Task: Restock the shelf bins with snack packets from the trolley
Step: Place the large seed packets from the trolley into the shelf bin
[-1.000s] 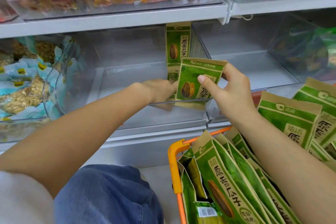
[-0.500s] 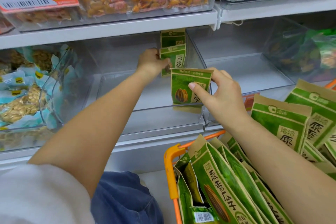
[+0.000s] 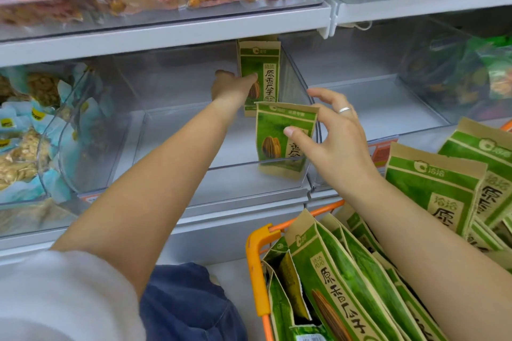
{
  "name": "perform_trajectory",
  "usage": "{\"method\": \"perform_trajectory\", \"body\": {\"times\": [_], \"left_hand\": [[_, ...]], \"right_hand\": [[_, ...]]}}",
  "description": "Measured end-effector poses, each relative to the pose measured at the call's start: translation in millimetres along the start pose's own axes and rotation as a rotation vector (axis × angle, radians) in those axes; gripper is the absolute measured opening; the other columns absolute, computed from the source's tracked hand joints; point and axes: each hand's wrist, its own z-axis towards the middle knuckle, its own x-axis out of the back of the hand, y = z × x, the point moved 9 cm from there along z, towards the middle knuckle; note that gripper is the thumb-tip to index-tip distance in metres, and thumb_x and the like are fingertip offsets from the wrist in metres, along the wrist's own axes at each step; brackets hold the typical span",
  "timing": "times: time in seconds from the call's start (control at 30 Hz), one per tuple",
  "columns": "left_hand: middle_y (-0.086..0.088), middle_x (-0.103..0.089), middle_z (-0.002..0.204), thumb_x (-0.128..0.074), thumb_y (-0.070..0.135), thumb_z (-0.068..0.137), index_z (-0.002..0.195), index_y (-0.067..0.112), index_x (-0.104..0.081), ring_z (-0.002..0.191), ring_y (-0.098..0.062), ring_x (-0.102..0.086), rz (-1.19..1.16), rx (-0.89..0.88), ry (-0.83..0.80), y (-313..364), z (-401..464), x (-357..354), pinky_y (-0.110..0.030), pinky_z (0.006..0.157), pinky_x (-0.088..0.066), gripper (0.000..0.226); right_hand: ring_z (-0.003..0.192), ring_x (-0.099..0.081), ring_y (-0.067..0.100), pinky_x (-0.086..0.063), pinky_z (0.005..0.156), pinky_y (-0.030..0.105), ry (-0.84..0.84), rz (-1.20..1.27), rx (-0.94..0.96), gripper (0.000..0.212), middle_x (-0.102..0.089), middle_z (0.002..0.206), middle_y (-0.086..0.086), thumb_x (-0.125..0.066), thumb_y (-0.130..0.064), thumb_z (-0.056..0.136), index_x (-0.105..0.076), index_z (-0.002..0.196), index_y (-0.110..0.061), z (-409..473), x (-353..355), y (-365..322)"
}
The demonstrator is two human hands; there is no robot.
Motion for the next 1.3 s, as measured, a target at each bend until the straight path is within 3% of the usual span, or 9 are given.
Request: {"method": "perform_trajectory", "body": {"times": [0.1,0.17,0.27,0.37,0.57,0.7,0.93,1.17,1.3], "left_hand": [[-0.006,-0.066,0.091,-0.058,0.028,0.093,0.097,0.011,-0.059,0.079,-0.019,-0.063,-0.315,-0.035,-0.109,17.8,-38.5,18.4,-0.026,0.07,-0.054,0.018],[-0.004,-0.068,0.095,-0.056,0.036,0.093,0.099,0.015,-0.062,0.086,-0.015,-0.066,-0.407,-0.124,-0.378,32.1,-89.5,26.9,-0.026,0.077,-0.055,0.022],[0.003,-0.069,0.113,-0.069,0.035,0.084,0.115,0.022,-0.063,0.103,-0.008,-0.065,-0.096,-0.317,-0.711,25.3,-150.9,22.1,-0.023,0.089,-0.053,0.034],[0.005,-0.07,0.096,-0.075,0.009,0.081,0.101,0.026,-0.063,0.088,-0.009,-0.066,0.175,-0.492,-0.554,15.5,-153.6,12.0,-0.029,0.088,-0.053,0.029],[-0.008,-0.069,0.102,-0.073,0.01,0.083,0.107,0.014,-0.066,0.094,-0.021,-0.066,0.07,-0.26,-0.196,7.4,-82.3,27.5,-0.04,0.088,-0.054,0.025],[-0.007,-0.07,0.105,-0.072,0.016,0.084,0.106,0.013,-0.066,0.099,-0.025,-0.066,0.152,-0.258,-0.078,25.6,-50.4,23.0,-0.038,0.088,-0.054,0.023],[-0.008,-0.052,0.128,-0.068,0.026,0.087,0.122,0.01,-0.049,0.109,-0.025,-0.058,0.213,-0.207,0.081,20.8,-36.6,1.3,-0.023,0.079,-0.04,0.043],[0.004,-0.055,0.092,-0.068,0.039,0.083,0.111,0.015,-0.049,0.084,-0.016,-0.052,0.317,-0.116,0.002,4.7,-35.2,-6.7,-0.026,0.068,-0.04,0.042],[0.0,-0.061,0.1,-0.069,0.047,0.081,0.108,0.013,-0.052,0.092,-0.02,-0.058,0.366,-0.129,0.043,6.6,-36.0,-4.6,-0.027,0.065,-0.039,0.046]], "right_hand": [[0.137,-0.031,0.015,-0.028,0.099,0.025,-0.065,0.022,-0.036,0.019,-0.031,0.149,-0.004,-0.059,-0.029,0.093,-0.068,0.105,-0.018,0.0,-7.0,6.7],[0.139,-0.029,0.016,-0.027,0.101,0.027,-0.076,0.064,-0.058,0.02,-0.028,0.152,-0.004,-0.056,-0.029,0.095,-0.067,0.108,-0.02,-0.2,-8.1,8.6],[0.139,-0.03,0.017,-0.029,0.103,0.03,-0.086,0.085,-0.06,0.019,-0.028,0.152,-0.001,-0.056,-0.028,0.095,-0.066,0.111,-0.021,-0.1,-9.5,6.2],[0.136,-0.035,0.017,-0.033,0.104,0.032,-0.09,0.067,-0.058,0.028,-0.029,0.152,-0.001,-0.059,-0.026,0.094,-0.061,0.122,-0.023,-0.9,-9.3,3.8],[0.11,-0.053,0.028,-0.041,0.075,0.035,-0.205,-0.176,-0.122,0.079,-0.05,0.138,0.011,-0.052,-0.032,0.096,0.001,0.153,-0.026,-2.8,-15.4,12.2],[0.089,-0.051,0.025,-0.033,0.066,0.033,-0.189,-0.22,-0.153,0.074,-0.058,0.121,0.014,-0.049,-0.03,0.097,-0.002,0.154,-0.027,-0.9,-13.4,15.6],[0.099,-0.058,0.031,-0.047,0.079,0.039,-0.135,-0.2,-0.141,0.065,-0.059,0.127,0.01,-0.046,-0.022,0.097,-0.014,0.153,-0.032,3.8,-10.8,18.3],[0.098,-0.058,0.03,-0.044,0.08,0.038,-0.136,-0.181,-0.145,0.063,-0.056,0.132,0.007,-0.045,-0.022,0.098,-0.015,0.152,-0.032,4.5,-9.8,17.7],[0.098,-0.058,0.031,-0.046,0.081,0.039,-0.14,-0.177,-0.141,0.062,-0.056,0.132,0.008,-0.045,-0.021,0.098,-0.016,0.152,-0.032,4.7,-10.2,17.3]]}}
